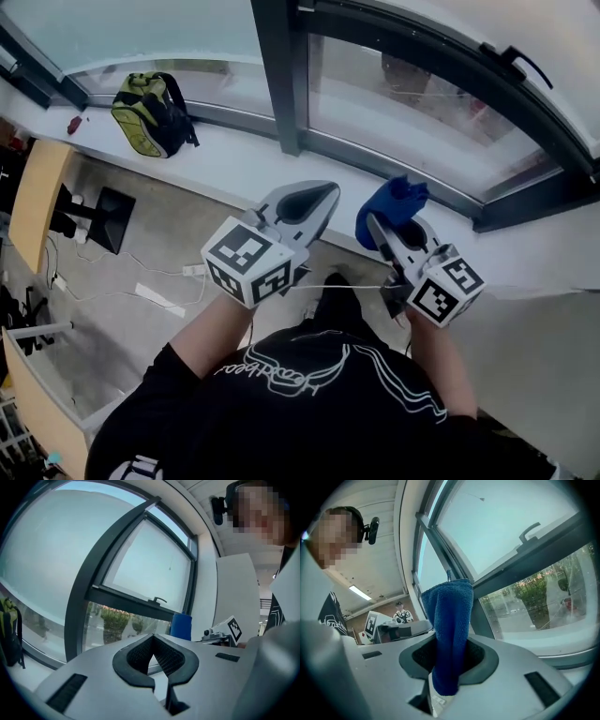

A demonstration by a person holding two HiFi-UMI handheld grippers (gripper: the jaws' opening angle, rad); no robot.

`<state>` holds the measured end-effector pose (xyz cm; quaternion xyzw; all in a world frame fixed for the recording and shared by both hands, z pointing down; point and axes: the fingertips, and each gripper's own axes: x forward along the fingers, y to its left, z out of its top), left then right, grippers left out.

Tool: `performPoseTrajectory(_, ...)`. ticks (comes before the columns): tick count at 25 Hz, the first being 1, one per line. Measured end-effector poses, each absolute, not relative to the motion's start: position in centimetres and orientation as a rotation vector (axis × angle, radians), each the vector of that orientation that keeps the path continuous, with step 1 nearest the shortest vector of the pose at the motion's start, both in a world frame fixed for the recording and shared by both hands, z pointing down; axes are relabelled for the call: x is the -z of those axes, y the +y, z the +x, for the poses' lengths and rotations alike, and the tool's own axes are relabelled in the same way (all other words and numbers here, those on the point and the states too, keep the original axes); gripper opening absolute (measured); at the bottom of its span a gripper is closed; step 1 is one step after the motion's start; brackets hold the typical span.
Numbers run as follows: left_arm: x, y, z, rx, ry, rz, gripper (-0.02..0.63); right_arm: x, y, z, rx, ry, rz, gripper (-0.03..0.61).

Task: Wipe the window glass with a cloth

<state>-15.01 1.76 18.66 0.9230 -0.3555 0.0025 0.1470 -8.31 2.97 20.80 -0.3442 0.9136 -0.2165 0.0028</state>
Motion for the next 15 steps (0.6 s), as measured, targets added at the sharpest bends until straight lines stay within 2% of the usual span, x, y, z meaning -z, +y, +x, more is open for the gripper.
performPoseTrajectory(15,-24.4,-14.8,-22.9,0.012,-1.302,2.491,0.004,-27.5,-16.8,-15.9,0.693,2.947,-0.943,0.094)
